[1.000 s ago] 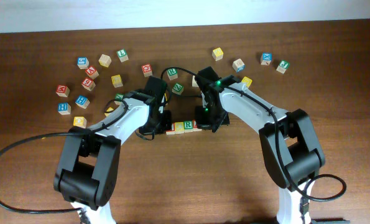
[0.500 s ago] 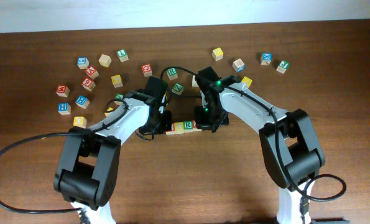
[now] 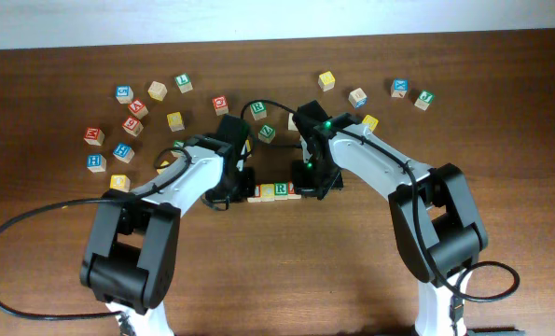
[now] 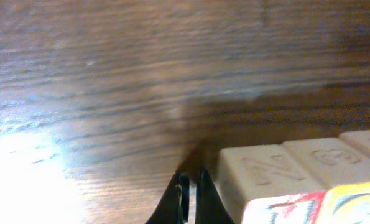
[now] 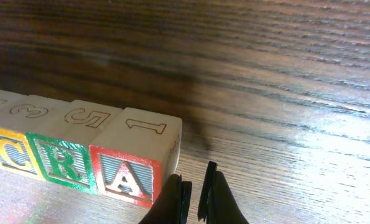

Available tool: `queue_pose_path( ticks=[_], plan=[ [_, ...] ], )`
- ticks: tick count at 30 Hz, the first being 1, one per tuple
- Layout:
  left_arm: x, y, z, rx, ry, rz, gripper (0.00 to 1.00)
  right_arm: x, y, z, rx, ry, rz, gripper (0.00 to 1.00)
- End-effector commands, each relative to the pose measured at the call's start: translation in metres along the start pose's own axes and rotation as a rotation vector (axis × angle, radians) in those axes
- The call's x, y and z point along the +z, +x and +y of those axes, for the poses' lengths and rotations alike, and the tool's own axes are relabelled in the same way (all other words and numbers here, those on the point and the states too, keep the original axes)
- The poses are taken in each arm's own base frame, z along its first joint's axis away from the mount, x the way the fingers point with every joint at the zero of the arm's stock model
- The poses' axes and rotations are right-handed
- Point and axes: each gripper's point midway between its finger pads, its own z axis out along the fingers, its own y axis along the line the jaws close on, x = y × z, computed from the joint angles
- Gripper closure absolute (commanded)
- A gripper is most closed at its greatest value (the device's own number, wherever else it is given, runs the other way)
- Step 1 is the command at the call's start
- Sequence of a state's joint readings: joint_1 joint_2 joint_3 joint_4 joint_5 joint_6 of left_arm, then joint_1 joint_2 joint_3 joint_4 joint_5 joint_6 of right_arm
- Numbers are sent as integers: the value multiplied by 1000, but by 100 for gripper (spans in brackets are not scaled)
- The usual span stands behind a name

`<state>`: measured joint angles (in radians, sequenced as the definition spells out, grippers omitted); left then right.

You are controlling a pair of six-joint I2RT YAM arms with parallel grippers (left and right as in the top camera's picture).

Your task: Spell out ICRA

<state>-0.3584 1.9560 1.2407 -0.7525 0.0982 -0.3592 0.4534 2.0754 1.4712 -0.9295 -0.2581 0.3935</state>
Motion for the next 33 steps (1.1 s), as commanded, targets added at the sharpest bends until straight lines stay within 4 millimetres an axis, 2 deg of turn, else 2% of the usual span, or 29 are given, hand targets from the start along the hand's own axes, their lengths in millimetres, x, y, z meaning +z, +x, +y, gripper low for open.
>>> queue_pose_path(
  ticks=[1,4,9,10,12,16,17,18,19,21,22,23,25,27,30,33],
  plan=[
    [0,-4,27,-46,-54,33,100,7,6,4,2,-10,24,96],
    [-11,-11,32,-15,-55,36,100,7,5,4,1,-11,23,96],
    [-41,-25,25,-15,-54,33,99,5,1,0,5,6,6,96],
    [-45,-27,24,-15,-54,33,83,1,-3,-1,10,3,0,96],
    [-49,-27,24,-15,-56,38,62,-13,-10,-5,30,2,-8,92],
    [-50,-28,26,-21,-56,36,39,-48,-23,-13,5,3,-19,85],
    [-50,-29,29,-29,-56,35,45,-57,-29,-11,-3,-2,-37,84],
    [-50,-30,32,-39,-56,32,77,-66,-35,-9,-12,-9,-57,85],
    [-51,-32,37,-53,-57,30,97,-76,-42,-4,-19,-19,-85,91],
    [-52,-35,50,-95,-59,27,98,-87,-52,4,-32,-38,-124,96],
    [-54,-37,63,-132,-60,28,99,-93,-59,13,-51,-51,-160,96],
    [-55,-36,77,-169,-64,38,100,-92,-65,23,-75,-72,-187,96],
    [-57,-33,90,-206,-70,55,100,-88,-71,46,-92,-104,-227,96],
    [-56,-32,94,-215,-73,57,100,-80,-70,71,-147,-115,-248,96],
    [-58,-28,102,-224,-107,70,100,-55,-65,73,-127,-6,-238,96],
    [-60,-22,116,-309,-116,92,100,-38,-62,70,-81,15,-206,96]
  ],
)
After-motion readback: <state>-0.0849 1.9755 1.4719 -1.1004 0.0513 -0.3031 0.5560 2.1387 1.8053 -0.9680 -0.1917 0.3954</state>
